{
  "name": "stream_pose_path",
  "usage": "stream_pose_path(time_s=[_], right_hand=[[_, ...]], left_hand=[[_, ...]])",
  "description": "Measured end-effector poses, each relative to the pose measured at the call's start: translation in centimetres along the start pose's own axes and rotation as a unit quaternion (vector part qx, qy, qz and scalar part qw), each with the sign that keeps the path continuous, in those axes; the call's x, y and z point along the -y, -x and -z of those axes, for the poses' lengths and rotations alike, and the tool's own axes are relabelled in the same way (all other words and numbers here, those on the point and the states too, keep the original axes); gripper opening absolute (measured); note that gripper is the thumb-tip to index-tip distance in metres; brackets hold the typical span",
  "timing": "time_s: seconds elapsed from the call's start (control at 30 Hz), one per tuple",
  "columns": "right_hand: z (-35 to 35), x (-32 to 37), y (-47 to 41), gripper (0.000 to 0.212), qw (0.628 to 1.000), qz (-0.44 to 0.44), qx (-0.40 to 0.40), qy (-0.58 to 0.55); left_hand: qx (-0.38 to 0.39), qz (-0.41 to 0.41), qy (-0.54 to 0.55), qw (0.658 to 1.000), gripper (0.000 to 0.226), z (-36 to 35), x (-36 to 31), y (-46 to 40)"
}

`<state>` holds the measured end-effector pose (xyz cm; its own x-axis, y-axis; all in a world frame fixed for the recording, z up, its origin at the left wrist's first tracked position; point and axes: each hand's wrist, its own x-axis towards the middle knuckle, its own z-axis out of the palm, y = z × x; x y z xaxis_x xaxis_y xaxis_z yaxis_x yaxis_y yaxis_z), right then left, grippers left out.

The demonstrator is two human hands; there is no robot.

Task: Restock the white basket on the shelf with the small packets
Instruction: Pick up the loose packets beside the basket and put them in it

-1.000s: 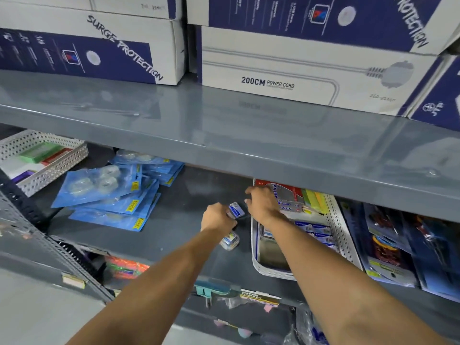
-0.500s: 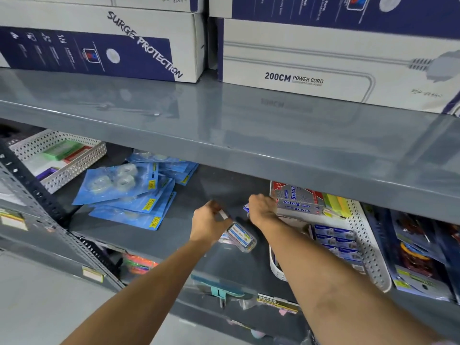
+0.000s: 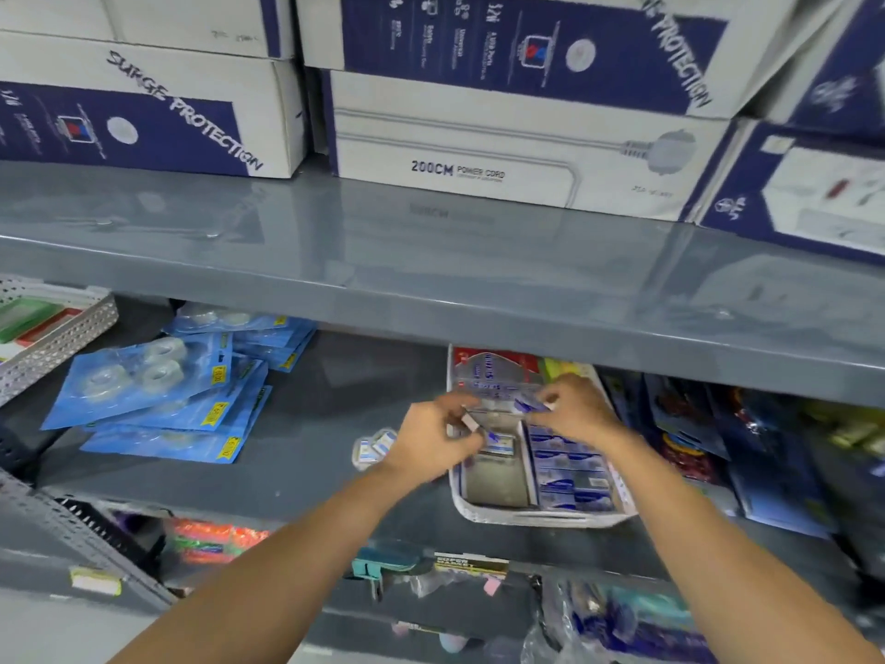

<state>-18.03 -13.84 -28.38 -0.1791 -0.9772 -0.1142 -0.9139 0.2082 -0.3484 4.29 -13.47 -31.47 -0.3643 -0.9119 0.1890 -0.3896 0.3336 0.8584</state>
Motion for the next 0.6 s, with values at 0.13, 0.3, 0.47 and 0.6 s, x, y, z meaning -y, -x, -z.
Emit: stream_pose_path(time_s=[0.13, 0.3, 0.47, 0.6], right_hand=[[2.5, -5.2, 4.3, 0.027, 0.990, -0.066, 0.103, 0.069], [2.4, -6.7, 7.3, 0.036, 0.983, -0.060, 0.145, 0.099], [0.8, -7.1, 7.0, 0.025, 0.986, -0.047, 0.117, 0.110], [-0.5, -7.2, 7.1, 0.024, 0.990, -0.041, 0.094, 0.099]], left_hand=[[0.156, -0.008, -0.058, 0.986, 0.023, -5.0, -2.1, 0.0], [0.209, 0.013, -0.136, 0.968, 0.021, -9.8, -3.7, -0.2], [0.220, 0.040, -0.196, 0.955, 0.022, -11.2, -3.3, -0.6], [0.232, 0.040, -0.218, 0.947, 0.022, -11.5, -3.3, -0.9]])
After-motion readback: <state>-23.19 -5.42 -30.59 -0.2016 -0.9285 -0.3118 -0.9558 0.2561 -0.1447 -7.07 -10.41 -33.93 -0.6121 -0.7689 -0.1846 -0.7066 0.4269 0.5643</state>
